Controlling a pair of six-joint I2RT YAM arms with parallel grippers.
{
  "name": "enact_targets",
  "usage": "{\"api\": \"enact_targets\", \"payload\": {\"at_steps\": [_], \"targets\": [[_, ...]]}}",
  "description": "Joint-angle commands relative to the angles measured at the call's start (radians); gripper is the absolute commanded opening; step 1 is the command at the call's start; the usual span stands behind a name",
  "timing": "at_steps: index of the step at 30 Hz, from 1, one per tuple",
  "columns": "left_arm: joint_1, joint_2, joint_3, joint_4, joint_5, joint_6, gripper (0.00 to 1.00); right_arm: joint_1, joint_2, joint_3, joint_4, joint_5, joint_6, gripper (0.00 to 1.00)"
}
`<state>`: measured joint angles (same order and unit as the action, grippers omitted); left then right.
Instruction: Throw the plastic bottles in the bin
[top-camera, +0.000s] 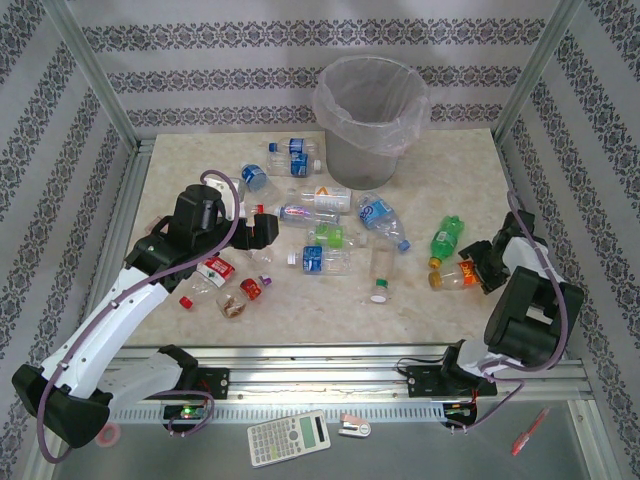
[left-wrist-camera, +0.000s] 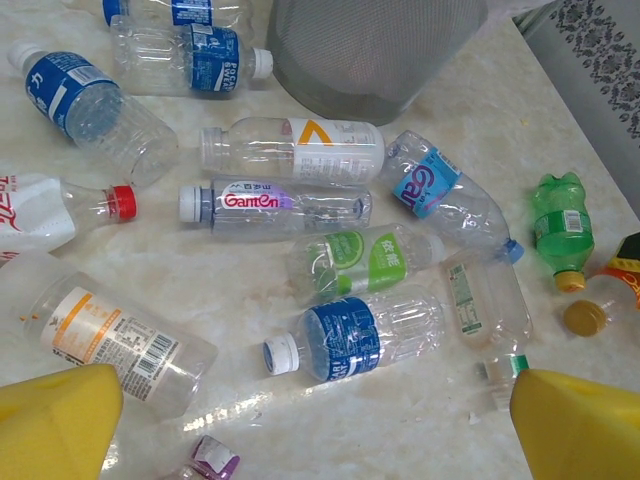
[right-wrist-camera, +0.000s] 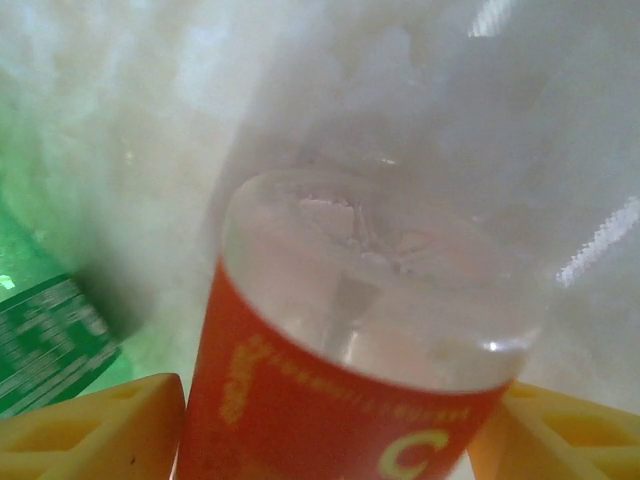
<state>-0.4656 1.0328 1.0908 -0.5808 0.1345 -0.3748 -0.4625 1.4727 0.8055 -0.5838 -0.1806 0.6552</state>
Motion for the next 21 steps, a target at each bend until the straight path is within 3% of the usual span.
{"api": "enact_targets", "payload": {"at_steps": [1,7,12,21], "targets": [[-0.014,-0.015,0.020,-0.024,-0.026,0.007,1.00,-0.004,0.027,-0.027,0.019,0.021,0.024,0.72],[-0.013,-0.016,0.016,-0.003,-0.035,0.004,1.00,-0.003,0.049,-0.034,0.038,0.033,0.030,0.70],[-0.014,-0.008,0.023,-0.002,-0.048,0.001,1.00,-0.004,0.048,-0.031,0.038,0.036,0.038,0.58],[-0.014,-0.012,0.021,-0.007,-0.055,-0.005,1.00,-0.003,-0.029,-0.025,0.012,-0.002,0.057,0.47]]}}
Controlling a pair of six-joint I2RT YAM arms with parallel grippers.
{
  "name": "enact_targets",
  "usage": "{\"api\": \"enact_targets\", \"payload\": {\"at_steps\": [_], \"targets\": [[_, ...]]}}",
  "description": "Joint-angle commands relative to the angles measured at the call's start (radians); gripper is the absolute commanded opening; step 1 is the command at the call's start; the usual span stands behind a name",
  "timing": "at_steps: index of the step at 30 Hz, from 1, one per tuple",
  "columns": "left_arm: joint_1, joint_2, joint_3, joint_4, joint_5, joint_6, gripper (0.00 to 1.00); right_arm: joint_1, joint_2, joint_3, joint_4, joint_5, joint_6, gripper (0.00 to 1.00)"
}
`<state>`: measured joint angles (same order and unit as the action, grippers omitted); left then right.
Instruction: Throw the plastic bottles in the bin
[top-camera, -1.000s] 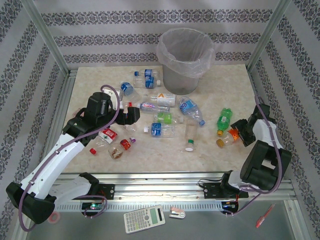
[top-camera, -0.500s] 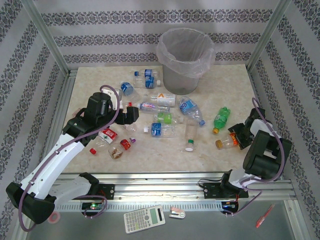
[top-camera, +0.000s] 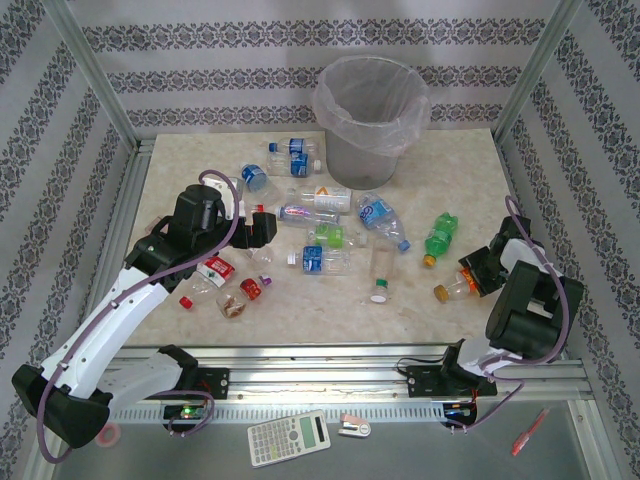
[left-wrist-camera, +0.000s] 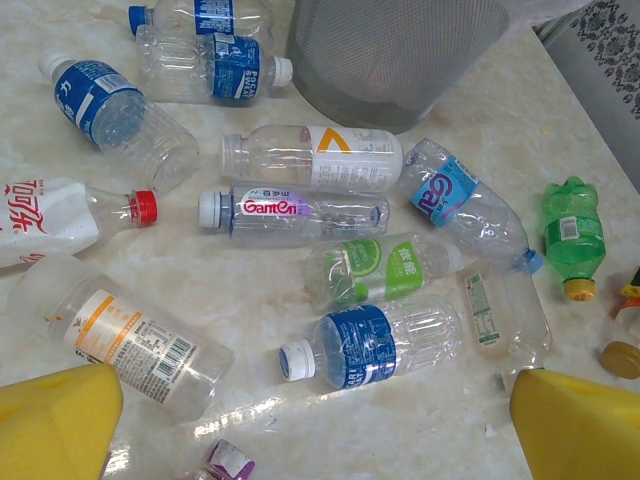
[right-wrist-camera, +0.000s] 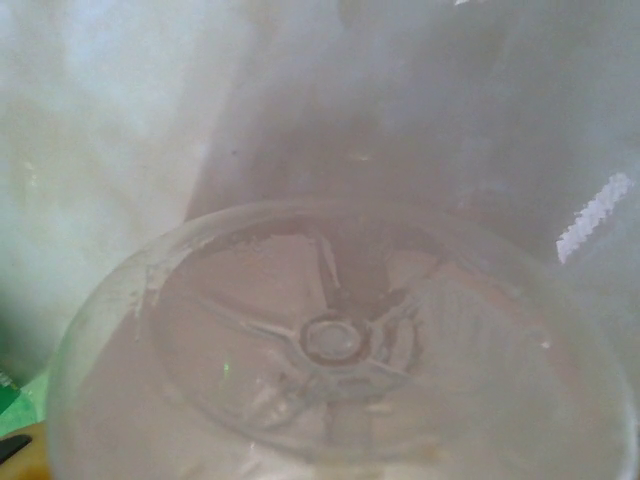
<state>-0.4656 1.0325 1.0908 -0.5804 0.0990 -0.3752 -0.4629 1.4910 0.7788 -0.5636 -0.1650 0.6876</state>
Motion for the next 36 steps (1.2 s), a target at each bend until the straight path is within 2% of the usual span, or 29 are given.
{"api": "enact_targets", "payload": {"at_steps": [1,12,18,24,31,36], "targets": [[-0.013,-0.011,0.021,-0.004,-0.017,-0.004,1.00,-0.002,-0.068,0.006,-0.016,-0.029,0.031,0.46],[-0.014,0.015,0.038,0.055,0.033,0.010,1.00,0.004,-0.313,0.127,-0.136,-0.133,0.082,0.44],[-0.014,0.060,0.082,0.054,0.050,0.011,1.00,0.056,-0.390,0.207,-0.109,-0.231,0.170,0.43],[-0.014,0.077,0.094,0.079,0.066,0.007,1.00,0.193,-0.360,0.366,-0.106,-0.236,0.213,0.43],[-0.013,0.076,0.092,0.095,0.071,-0.013,1.00,0.358,-0.254,0.579,-0.079,-0.214,0.253,0.43],[-0.013,0.069,0.093,0.090,0.061,-0.024,1.00,0.416,-0.168,0.712,-0.047,-0.216,0.282,0.43]]}}
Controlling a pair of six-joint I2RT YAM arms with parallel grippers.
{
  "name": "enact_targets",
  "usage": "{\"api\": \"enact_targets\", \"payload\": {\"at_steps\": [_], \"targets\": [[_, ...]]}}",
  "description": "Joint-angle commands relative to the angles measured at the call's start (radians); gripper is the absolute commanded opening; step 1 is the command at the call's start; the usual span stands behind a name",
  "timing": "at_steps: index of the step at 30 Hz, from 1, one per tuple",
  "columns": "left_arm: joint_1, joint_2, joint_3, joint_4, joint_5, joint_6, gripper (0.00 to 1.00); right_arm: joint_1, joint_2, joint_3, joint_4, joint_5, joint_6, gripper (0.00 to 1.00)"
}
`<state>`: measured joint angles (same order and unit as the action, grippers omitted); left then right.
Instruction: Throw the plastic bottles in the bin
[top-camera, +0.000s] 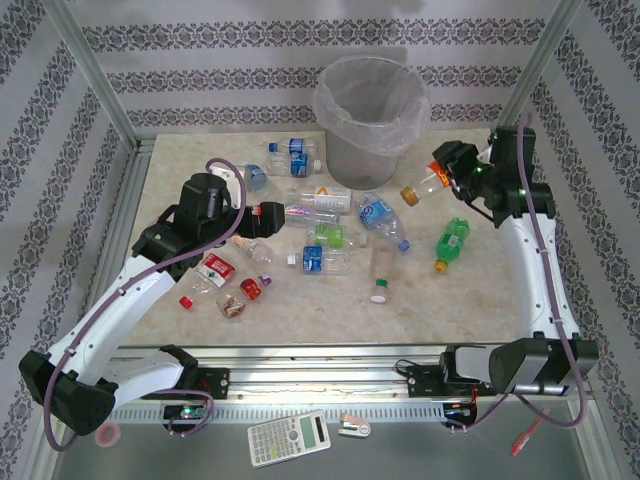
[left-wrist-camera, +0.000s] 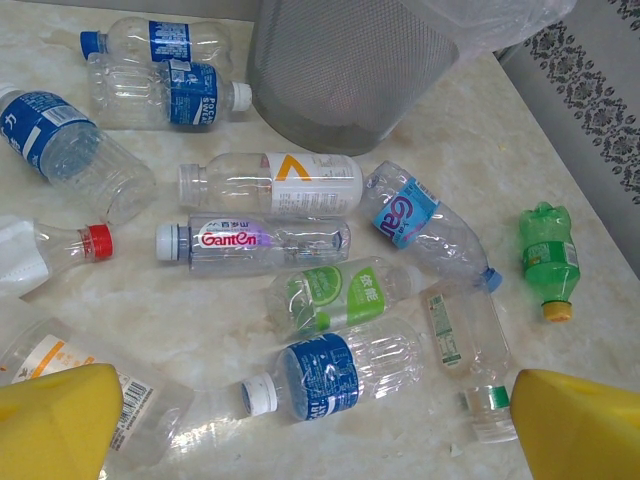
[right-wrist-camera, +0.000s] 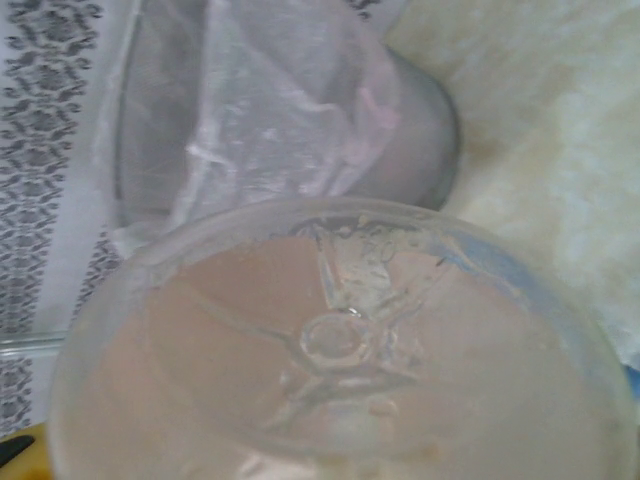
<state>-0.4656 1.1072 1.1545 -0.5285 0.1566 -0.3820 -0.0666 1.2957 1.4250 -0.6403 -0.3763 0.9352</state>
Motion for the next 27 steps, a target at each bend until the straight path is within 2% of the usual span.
{"api": "enact_targets", "payload": {"at_steps": [1,7,15,22,27], "targets": [[-0.013,-0.010,0.027,0.038,0.001,-0.019,1.00,0.028,0.044,0.092,0.033,-0.008,0.040,0.43],[-0.014,-0.026,0.019,0.030,0.002,-0.017,1.00,0.063,0.122,0.223,0.029,-0.008,0.048,0.43],[-0.013,-0.032,0.013,0.018,-0.019,-0.022,1.00,0.070,0.158,0.288,0.041,-0.009,0.065,0.43],[-0.013,-0.030,0.008,0.022,-0.029,-0.028,1.00,0.070,0.171,0.262,0.021,0.026,0.060,0.43],[-0.013,-0.025,0.012,0.021,-0.034,-0.022,1.00,0.061,0.166,0.179,0.024,0.058,0.060,0.43]]}}
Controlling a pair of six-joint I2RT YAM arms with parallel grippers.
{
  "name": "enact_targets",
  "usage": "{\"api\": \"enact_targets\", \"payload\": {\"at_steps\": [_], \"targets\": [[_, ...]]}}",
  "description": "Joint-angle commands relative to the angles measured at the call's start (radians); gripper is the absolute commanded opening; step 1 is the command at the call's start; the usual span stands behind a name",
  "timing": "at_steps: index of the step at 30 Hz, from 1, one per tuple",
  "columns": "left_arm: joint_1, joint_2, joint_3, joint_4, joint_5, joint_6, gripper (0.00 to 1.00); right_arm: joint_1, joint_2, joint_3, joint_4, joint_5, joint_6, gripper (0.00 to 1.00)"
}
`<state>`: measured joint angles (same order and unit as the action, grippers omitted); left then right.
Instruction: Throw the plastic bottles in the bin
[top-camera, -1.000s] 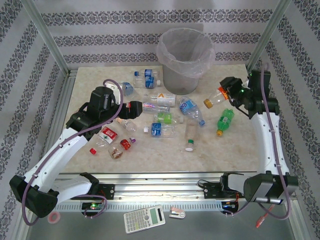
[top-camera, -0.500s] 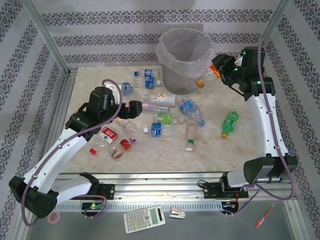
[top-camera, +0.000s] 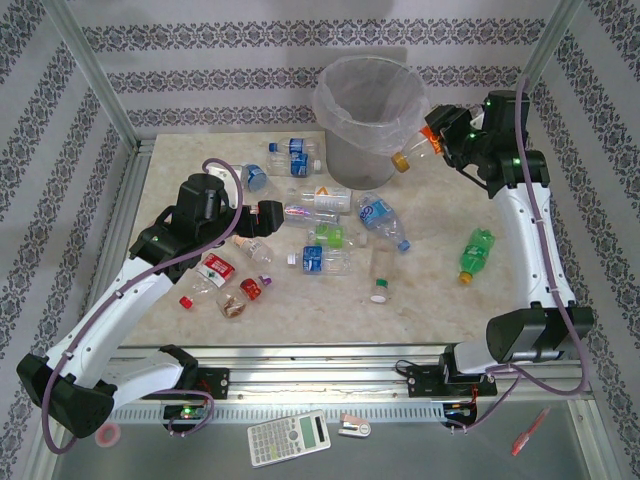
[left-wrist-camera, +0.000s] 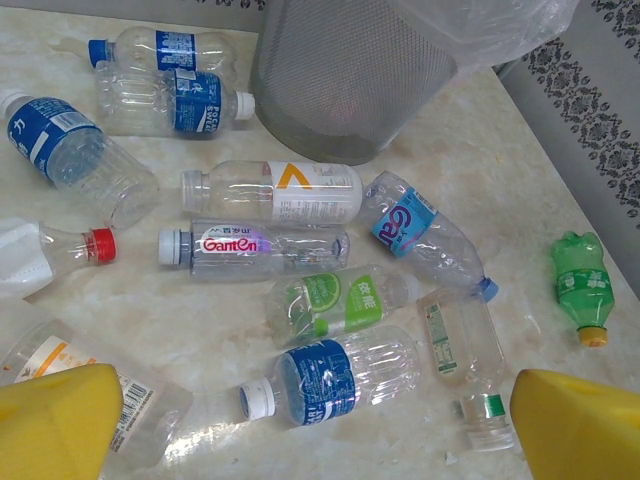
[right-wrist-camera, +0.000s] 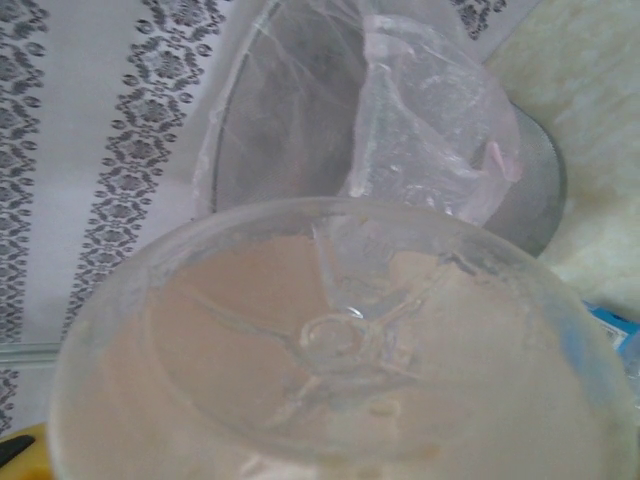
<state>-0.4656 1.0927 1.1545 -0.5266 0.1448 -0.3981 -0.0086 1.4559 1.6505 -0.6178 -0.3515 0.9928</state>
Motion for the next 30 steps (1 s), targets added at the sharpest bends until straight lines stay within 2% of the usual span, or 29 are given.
{"api": "enact_targets", "payload": {"at_steps": [1,19,25,28,30], "targets": [[-0.013,-0.009,0.013,0.019,-0.022,-0.006,1.00,0.000,0.005,-0.064,0.002,0.037,0.002,0.43],[-0.014,0.013,0.024,0.014,-0.047,0.005,1.00,-0.120,0.004,-0.293,-0.091,0.192,-0.132,0.43],[-0.013,0.033,0.039,0.013,-0.043,0.015,1.00,-0.108,0.041,-0.217,-0.036,0.138,-0.094,0.43],[-0.013,0.039,0.046,0.015,-0.043,0.021,1.00,-0.082,0.105,-0.090,0.047,0.049,-0.029,0.43],[-0.014,0.048,0.053,0.015,-0.040,0.031,1.00,-0.056,0.178,0.057,0.124,-0.014,0.051,0.43]]}}
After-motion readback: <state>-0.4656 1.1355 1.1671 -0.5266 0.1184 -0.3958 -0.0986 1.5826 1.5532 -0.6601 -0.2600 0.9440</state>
